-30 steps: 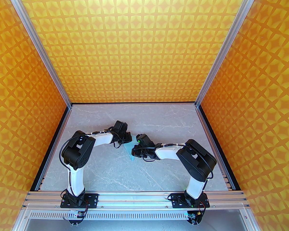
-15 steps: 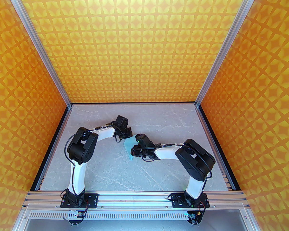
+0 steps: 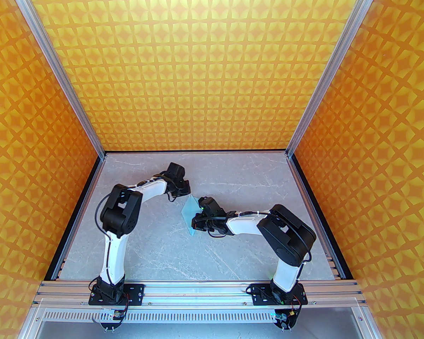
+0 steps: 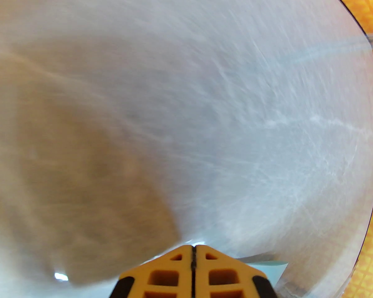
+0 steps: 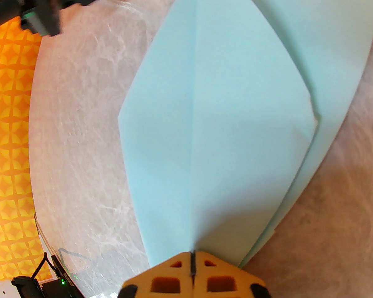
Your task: Fold a paper plane with a square sheet of paper (fold left side to right side)
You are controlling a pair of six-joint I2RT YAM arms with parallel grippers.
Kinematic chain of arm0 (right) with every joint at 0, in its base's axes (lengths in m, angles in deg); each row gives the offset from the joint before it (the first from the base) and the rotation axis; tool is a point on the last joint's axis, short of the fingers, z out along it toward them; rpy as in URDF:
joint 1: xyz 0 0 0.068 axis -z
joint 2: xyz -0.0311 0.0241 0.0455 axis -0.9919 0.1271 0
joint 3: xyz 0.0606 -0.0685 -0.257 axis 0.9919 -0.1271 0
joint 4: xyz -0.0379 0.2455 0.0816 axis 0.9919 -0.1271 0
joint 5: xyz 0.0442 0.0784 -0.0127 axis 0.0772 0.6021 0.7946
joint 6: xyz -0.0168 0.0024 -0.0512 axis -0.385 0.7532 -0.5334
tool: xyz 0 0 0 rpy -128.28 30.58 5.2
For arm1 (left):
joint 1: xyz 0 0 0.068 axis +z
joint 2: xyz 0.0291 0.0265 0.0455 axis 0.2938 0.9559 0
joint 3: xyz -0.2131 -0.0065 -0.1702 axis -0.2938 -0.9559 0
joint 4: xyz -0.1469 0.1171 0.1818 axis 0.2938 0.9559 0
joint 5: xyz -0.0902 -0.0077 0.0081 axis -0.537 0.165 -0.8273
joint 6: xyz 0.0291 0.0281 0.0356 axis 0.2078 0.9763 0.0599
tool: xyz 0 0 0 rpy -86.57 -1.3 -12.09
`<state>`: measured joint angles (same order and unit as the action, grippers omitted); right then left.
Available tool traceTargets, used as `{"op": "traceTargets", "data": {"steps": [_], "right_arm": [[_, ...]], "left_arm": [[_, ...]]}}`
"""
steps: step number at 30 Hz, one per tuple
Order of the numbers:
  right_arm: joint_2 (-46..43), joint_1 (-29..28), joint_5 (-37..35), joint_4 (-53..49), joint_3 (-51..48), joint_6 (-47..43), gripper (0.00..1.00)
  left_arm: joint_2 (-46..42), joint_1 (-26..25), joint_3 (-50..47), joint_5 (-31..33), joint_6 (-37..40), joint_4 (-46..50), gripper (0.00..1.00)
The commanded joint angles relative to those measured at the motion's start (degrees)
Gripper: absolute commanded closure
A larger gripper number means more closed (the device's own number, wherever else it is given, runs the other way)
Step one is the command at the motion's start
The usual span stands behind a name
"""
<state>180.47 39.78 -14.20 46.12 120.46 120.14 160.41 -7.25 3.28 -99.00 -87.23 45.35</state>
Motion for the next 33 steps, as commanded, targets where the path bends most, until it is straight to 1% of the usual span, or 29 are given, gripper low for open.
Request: {"op": "traceTargets", "data": {"steps": [1, 3, 6, 8, 10, 13, 15, 18, 19, 20, 22, 26, 28, 31, 33], "right_arm": [[0.32, -0.85, -2.05, -12.31, -0.14, -1.82, 1.0], [-0.18, -0.77, -2.53, -13.41, 1.16, -2.37, 1.0], [-0.99, -0.6, -3.62, -15.3, 2.9, -3.29, 0.94], [-1.73, -0.03, -4.13, -16.37, 3.76, -3.82, 0.92], [-2.3, 0.69, -4.95, -17.5, 4.38, -4.33, 0.89], [-3.21, 1.92, -6.14, -19.74, 5.75, -5.9, 0.89], [-3.31, 2.71, -6.59, -20.94, 6.7, -6.82, 0.87], [-2.57, 3.69, -6.9, -22.29, 8.33, -8.23, 0.87], [-2.18, 4.03, -6.94, -22.49, 8.69, -8.6, 0.87], [-1.6, 4.31, -6.86, -22.68, 9.01, -8.79, 0.87], [-0.8, 4.68, -6.42, -22.19, 9.13, -9.05, 0.88], [0.45, 4.68, -5.72, -21.3, 8.52, -8.46, 0.88], [0.69, 4.68, -5.67, -20.76, 7.89, -8.0, 0.88], [0.96, 4.68, -4.66, -19.28, 6.53, -7.39, 0.9], [1.26, 4.68, -3.59, -18.34, 5.89, -7.11, 0.9]], "left_arm": [[-7.82, -0.53, -5.97, 1.32, -0.5, -1.74, 0.93], [-10.6, -0.7, -10.21, 1.32, -1.84, -3.18, 0.91], [-14.2, -1.53, -15.7, 1.32, -3.06, -4.98, 0.91], [-15.67, -2.11, -18.97, 1.32, -4.0, -6.47, 0.91], [-16.67, -2.34, -21.43, 1.29, -4.95, -7.73, 0.91], [-18.01, -2.56, -24.28, 1.32, -6.17, -9.01, 0.91], [-18.89, -2.81, -25.27, 1.25, -6.41, -9.13, 0.91], [-20.68, -3.21, -27.28, 1.27, -7.27, -9.43, 0.9], [-21.18, -3.42, -27.93, 1.24, -7.5, -9.47, 0.89], [-21.51, -3.6, -28.48, 1.25, -7.94, -9.52, 0.86], [-21.52, -4.02, -29.41, 0.94, -8.72, -9.99, 0.83], [-21.22, -5.92, -31.28, -0.11, -10.99, -12.08, 0.68], [-21.79, -6.82, -32.61, -0.18, -12.9, -12.92, 0.63], [-23.1, -7.73, -35.27, -0.18, -16.1, -15.29, 0.58], [-23.41, -8.34, -36.32, -0.18, -17.54, -16.34, 0.56]]}}
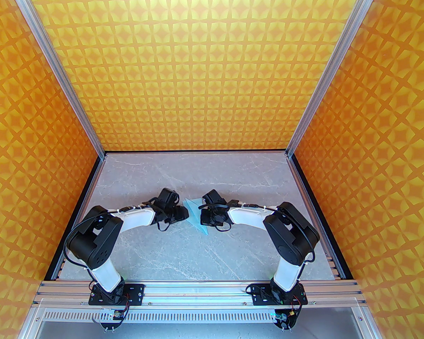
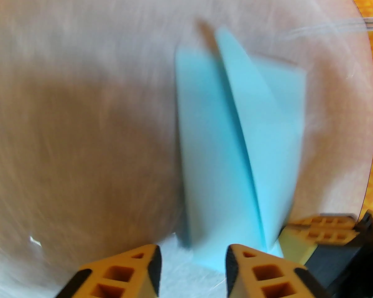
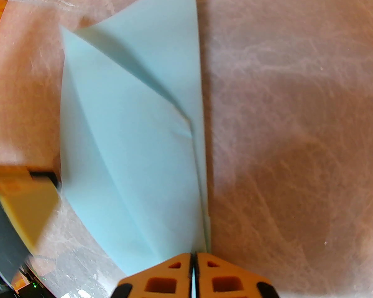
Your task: Fold a paper plane with a square sheet of paper (fold left side to right side)
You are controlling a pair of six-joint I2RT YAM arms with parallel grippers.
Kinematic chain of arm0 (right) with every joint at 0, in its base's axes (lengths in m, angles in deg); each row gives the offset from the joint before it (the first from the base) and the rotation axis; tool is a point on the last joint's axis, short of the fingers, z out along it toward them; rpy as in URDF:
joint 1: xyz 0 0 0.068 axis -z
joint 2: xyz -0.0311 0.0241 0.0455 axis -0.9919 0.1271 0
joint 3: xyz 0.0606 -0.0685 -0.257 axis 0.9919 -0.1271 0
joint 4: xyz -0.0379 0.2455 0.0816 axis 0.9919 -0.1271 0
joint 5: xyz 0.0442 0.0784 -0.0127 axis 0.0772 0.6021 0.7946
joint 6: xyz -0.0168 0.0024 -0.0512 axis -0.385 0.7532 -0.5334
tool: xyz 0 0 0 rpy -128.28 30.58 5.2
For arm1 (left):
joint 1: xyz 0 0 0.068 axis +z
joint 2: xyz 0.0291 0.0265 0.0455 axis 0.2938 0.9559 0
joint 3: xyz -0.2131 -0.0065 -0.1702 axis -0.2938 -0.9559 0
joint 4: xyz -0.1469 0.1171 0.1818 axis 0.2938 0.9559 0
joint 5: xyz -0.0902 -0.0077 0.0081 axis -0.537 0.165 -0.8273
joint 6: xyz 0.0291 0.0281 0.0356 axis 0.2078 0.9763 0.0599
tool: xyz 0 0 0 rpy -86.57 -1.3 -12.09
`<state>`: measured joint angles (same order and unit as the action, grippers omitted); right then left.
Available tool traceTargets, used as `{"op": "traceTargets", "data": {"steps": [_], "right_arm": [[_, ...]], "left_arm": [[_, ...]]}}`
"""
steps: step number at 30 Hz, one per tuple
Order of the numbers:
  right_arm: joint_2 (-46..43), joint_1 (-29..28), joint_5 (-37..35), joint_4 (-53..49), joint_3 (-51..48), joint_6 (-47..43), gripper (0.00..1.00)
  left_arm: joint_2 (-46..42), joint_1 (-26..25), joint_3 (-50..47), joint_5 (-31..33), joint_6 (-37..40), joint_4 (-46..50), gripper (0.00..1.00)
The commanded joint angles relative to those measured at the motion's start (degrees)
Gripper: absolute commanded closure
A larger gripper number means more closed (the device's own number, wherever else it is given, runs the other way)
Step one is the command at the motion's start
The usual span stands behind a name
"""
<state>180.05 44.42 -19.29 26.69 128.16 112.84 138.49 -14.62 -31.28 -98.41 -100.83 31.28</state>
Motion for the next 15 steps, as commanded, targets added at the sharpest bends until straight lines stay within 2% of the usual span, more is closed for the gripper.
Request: {"op": "traceTargets", "data": {"steps": [1, 6, 15], "right_arm": [[1.76, 0.05, 1.96, 1.66, -2.13, 0.47, 0.9], [1.8, -0.04, 3.66, 4.15, -3.79, 1.54, 0.9], [1.39, -0.13, 5.25, 5.78, -4.55, 1.97, 0.9]], "left_arm": [[-1.54, -1.33, -2.19, -0.77, -4.37, -3.19, 0.55], [1.03, -2.09, -3.76, -4.06, -6.34, -12.24, 0.5], [5.56, -2.17, -4.15, -7.1, -10.56, -23.85, 0.52]]}}
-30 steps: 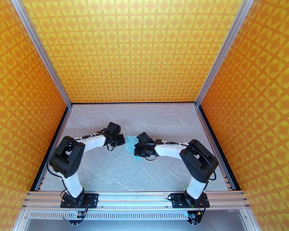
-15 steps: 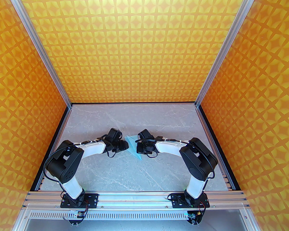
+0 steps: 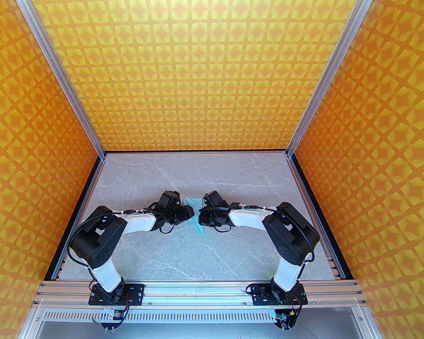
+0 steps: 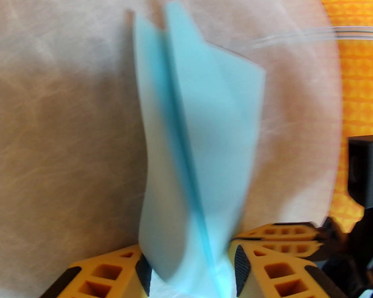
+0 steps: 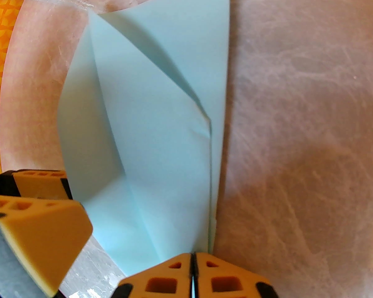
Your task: Fold a paper plane with a square sheet of paper (fold left side to right side)
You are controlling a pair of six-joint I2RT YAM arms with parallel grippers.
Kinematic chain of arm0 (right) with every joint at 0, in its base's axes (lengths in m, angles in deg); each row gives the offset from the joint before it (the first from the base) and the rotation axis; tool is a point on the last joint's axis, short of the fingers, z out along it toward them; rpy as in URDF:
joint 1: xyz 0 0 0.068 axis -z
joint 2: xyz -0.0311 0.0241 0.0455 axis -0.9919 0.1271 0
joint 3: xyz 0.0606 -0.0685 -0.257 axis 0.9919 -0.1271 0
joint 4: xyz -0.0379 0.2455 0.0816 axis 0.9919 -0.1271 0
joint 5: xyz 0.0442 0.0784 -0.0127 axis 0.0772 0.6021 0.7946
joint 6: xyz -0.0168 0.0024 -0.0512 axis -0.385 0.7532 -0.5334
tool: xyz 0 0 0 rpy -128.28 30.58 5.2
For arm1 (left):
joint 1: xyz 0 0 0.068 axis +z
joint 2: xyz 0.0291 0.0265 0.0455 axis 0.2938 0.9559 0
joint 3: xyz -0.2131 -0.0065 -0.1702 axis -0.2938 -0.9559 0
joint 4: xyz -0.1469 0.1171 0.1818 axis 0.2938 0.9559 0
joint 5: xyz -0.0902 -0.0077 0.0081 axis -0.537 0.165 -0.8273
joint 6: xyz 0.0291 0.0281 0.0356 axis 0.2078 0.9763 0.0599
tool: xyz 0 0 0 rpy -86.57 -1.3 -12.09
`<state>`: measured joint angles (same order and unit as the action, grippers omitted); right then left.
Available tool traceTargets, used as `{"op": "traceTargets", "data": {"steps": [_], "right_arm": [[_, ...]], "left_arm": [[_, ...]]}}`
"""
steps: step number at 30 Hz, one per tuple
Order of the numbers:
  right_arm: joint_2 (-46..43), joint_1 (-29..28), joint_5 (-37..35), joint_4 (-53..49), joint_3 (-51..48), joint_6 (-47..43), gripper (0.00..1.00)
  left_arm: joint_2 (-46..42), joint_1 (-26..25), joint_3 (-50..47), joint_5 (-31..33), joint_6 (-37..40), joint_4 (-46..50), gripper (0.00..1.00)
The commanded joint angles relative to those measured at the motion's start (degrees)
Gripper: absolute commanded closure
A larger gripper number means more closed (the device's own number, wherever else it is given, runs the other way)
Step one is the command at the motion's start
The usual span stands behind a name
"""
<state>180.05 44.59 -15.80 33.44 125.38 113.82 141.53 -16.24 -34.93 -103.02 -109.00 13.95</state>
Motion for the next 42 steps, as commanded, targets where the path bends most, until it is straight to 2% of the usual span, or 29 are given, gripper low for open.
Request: {"op": "traceTargets", "data": {"steps": [1, 3, 5, 10, 16, 23, 24, 27, 29, 31, 35, 39, 42], "right_arm": [[1.34, -0.32, 1.77, -0.89, -1.84, 1.04, 0.9], [1.25, -0.34, 1.86, -0.52, -2.1, 1.25, 0.9], [0.96, -0.31, 1.96, -0.08, -2.48, 1.51, 0.9], [-0.12, -0.3, 1.86, 0.7, -3.14, 1.74, 0.9], [-5.03, -0.34, 1.09, 1.76, -4.88, 1.74, 0.88], [-14.93, 0.26, -3.45, -0.04, -7.97, 2.03, 0.76], [-16.81, 0.6, -4.5, -0.75, -8.61, 2.1, 0.71], [-22.39, 2.07, -7.68, -2.9, -11.11, 2.42, 0.69], [-26.45, 3.39, -10.13, -4.65, -12.89, 2.71, 0.62], [-30.88, 4.73, -12.95, -6.6, -14.73, 2.58, 0.52], [-38.04, 7.08, -16.43, -10.17, -17.19, 2.22, 0.41], [-43.82, 9.08, -19.87, -13.23, -19.28, 2.9, 0.37], [-47.62, 10.56, -21.63, -15.06, -20.7, 3.28, 0.35]], "left_arm": [[2.96, -0.64, -0.26, -2.64, -2.45, -6.9, 0.52], [3.75, -0.88, 0.3, -2.57, -2.3, -6.67, 0.53], [4.43, -0.99, -0.1, -2.53, -2.77, -8.72, 0.57], [6.56, -1.36, 0.24, -2.4, -2.61, -10.8, 0.58], [7.99, -1.37, 1.73, -0.92, -0.96, -8.79, 0.73], [6.73, -1.39, 4.66, 0.31, 3.19, -3.14, 0.96], [5.9, -1.36, 4.86, 0.7, 3.79, -2.1, 0.96], [2.16, -1.4, 6.02, 3.27, 6.88, 4.69, 0.99], [-0.8, -1.53, 8.3, 6.41, 10.13, 12.98, 1.0], [-3.57, -1.86, 11.67, 11.32, 14.49, 23.64, 1.0], [-5.16, -3.59, 19.5, 23.12, 20.51, 41.99, 1.0], [-1.54, -9.11, 28.15, 40.63, 23.0, 56.63, 1.0], [5.01, -12.91, 34.77, 52.87, 21.54, 65.89, 1.0]]}}
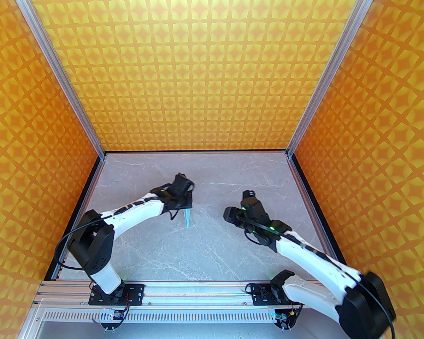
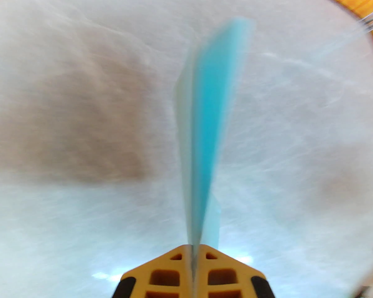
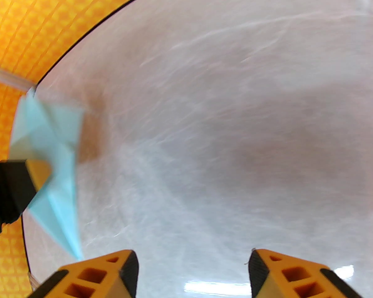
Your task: Fold a paper plane with a square sheet of paper (fold left side to right side)
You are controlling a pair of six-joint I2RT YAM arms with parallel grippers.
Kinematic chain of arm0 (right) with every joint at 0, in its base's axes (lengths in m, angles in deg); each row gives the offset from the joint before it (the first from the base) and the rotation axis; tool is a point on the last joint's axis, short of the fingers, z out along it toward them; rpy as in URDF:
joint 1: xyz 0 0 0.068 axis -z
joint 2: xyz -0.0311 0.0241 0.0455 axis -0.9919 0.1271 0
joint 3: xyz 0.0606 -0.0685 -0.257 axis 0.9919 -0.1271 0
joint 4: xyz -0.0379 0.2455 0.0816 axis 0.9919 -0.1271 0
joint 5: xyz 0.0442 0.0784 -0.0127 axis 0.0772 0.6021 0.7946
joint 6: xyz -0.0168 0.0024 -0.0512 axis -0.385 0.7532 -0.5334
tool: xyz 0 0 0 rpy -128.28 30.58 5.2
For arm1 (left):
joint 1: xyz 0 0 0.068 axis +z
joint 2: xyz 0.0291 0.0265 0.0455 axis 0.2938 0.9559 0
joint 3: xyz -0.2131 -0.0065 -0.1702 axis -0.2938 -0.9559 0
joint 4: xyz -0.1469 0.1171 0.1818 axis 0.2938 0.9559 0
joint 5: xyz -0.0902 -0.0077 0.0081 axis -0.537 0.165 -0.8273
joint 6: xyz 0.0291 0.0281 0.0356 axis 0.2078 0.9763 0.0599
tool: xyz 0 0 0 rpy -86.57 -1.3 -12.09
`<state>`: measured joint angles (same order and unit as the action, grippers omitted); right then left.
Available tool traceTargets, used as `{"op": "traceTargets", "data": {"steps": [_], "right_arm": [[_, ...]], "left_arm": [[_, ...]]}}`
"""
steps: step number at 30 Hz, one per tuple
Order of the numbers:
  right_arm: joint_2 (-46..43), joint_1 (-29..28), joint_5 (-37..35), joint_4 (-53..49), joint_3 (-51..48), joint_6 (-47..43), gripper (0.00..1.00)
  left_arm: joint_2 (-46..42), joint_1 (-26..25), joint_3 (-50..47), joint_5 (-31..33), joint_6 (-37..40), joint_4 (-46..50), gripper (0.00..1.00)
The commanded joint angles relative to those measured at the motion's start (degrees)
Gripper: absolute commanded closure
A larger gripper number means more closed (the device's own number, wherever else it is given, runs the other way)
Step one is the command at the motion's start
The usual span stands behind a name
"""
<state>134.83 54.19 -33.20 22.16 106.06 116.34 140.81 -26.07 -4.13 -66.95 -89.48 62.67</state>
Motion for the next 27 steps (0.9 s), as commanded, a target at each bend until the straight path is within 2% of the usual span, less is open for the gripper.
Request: {"op": "traceTargets", "data": {"steps": [1, 5, 10, 12, 15, 17, 18, 25, 27], "right_arm": [[-3.27, 1.38, -4.44, -4.32, -1.78, 0.85, 0.35], [-6.48, 2.62, -5.08, -6.74, -2.55, 0.42, 0.32], [-8.59, 3.71, -5.01, -7.5, -3.89, -0.02, 0.32], [-8.97, 3.9, -4.96, -7.46, -4.38, -0.07, 0.32], [-8.76, 4.07, -4.65, -7.29, -4.52, -0.28, 0.32], [-8.37, 4.1, -4.33, -6.92, -4.61, -0.38, 0.32], [-8.12, 4.17, -3.86, -6.55, -4.7, -0.53, 0.32], [-5.3, 4.11, 2.56, -1.19, -5.98, -1.08, 0.32], [-3.94, 4.17, 6.26, 1.57, -6.32, -1.69, 0.32]], "left_arm": [[8.66, -4.2, 6.34, 20.24, 0.81, 20.59, 1.0], [17.74, -8.26, 14.94, 29.42, -4.31, 30.4, 1.0], [26.28, -11.31, 22.49, 30.27, -7.2, 35.2, 0.99], [29.34, -12.65, 25.76, 29.47, -7.98, 36.65, 0.83], [30.44, -13.98, 27.25, 22.99, -6.44, 33.2, 0.57], [29.45, -14.75, 26.98, 17.5, -5.78, 29.78, 0.53], [28.96, -14.97, 26.86, 15.29, -5.51, 28.45, 0.47], [16.21, -13.96, 18.96, 3.33, -2.95, 15.62, 0.43], [11.86, -12.81, 16.03, -0.23, -1.66, 12.22, 0.37]]}}
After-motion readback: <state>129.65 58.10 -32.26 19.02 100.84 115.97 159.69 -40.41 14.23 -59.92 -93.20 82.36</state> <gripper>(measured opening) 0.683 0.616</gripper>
